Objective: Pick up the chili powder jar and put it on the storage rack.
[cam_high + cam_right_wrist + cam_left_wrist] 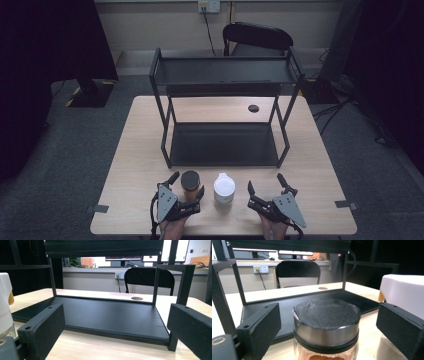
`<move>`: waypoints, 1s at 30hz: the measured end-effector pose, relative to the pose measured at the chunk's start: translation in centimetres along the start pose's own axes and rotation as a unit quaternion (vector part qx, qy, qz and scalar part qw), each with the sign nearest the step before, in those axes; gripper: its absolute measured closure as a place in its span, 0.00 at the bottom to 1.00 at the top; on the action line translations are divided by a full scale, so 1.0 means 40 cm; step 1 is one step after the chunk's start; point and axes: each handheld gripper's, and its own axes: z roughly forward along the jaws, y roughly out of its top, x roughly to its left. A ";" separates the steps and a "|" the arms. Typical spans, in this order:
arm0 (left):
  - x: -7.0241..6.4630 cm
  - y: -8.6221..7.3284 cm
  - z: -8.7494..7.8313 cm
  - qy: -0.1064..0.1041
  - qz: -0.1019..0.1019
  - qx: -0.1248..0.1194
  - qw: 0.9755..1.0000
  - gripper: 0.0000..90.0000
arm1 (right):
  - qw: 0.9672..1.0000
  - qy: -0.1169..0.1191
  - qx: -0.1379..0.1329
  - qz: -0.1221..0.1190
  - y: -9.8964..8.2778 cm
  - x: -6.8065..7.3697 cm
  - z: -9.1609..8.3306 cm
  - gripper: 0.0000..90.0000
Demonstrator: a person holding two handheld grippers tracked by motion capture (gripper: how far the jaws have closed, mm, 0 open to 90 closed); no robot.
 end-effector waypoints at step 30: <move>0.009 0.007 0.018 -0.004 -0.012 0.022 1.000 0.37 | 1.000 0.000 0.000 0.000 0.000 0.000 0.000 0.01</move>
